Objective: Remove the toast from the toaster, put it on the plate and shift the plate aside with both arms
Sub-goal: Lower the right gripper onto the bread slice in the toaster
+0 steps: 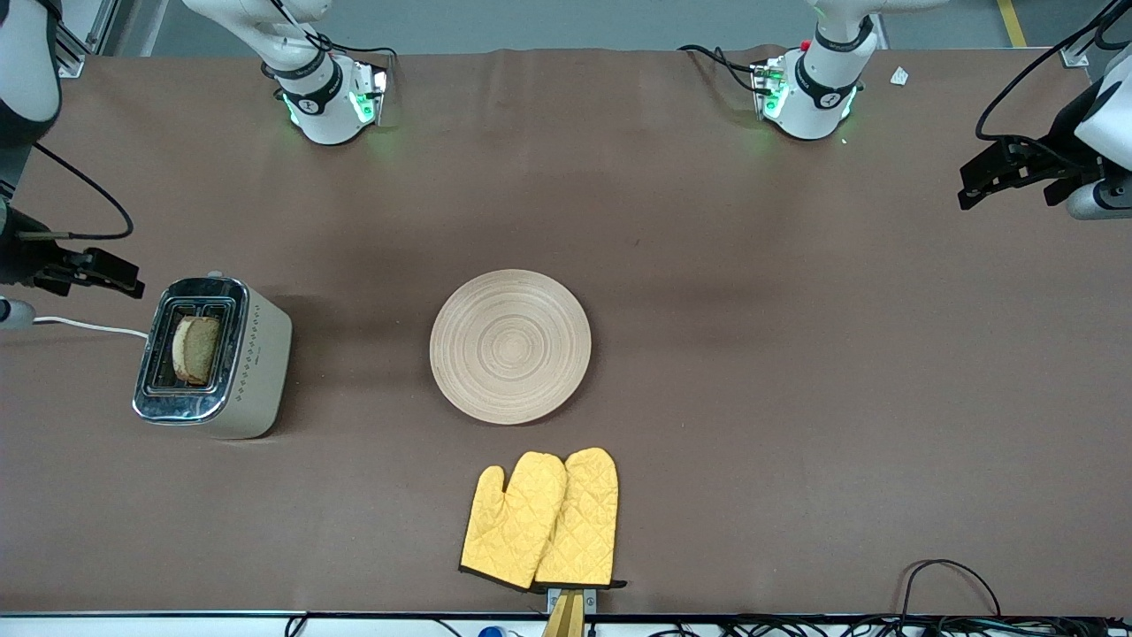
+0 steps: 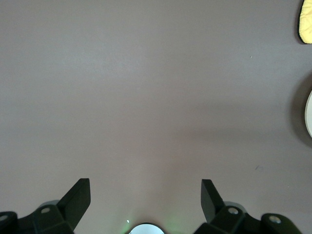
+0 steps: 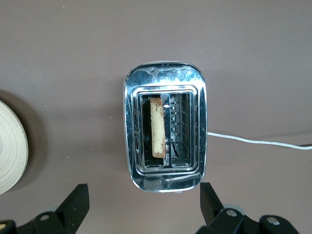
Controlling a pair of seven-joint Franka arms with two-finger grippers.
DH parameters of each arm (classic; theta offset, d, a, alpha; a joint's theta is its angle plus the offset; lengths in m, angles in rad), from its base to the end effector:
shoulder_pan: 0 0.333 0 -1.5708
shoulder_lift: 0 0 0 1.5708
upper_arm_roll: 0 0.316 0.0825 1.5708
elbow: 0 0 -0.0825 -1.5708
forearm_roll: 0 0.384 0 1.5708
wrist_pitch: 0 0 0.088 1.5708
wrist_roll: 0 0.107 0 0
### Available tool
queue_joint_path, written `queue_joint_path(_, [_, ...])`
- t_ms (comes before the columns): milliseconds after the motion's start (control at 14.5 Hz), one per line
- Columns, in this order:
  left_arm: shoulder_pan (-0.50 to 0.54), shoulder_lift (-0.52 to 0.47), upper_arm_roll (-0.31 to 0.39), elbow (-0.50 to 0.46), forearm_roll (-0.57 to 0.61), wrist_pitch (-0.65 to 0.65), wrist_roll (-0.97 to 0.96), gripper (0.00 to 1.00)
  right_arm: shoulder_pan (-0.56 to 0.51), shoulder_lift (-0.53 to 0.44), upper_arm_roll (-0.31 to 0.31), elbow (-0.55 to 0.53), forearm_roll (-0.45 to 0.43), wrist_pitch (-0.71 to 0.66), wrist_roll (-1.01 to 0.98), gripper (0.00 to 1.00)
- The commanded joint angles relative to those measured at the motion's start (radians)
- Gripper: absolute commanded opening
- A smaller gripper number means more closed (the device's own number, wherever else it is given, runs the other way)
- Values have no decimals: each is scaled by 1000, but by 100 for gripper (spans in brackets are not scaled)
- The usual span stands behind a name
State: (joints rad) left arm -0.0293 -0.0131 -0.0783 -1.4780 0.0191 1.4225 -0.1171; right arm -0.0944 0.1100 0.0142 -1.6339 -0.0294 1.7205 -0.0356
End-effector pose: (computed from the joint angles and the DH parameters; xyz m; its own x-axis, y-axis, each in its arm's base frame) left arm 0.5320 -0.0555 0.6620 0.9991 0.0124 -0.0398 0.0115 -0.9996 -0.0248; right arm 0.5925 -0.0507 0.5442 0.9989 -0.0402 -0.0244 -0.0396 -0.9989 0.0265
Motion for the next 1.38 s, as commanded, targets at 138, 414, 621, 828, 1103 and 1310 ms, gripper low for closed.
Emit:
queue_joint_path(138, [-4,5,2,19,4,-10,20,100,-13,8,9,-93,2,105,8,100])
queue_joint_path(414, [-3,5,0,19,4,-10,20,100,-24,51,9,-93,0,136,6,100])
queue_joint_path(621, [0,5,0,19,4,-10,20,100,-25,60,9,-93,0,148,6,100])
queue_joint_path(828, [0,7,5,18,2,-10,51,100,-27,91,9,-93,-1,175,5,100])
queue_joint_path(1103, [3,7,8,19,2,-10,56,100,-25,123,7,-113,-4,182,2,100])
queue_joint_path(1310, [0,8,6,19,4,-10,57,100,-48,145,9,-153,-4,234,0,100])
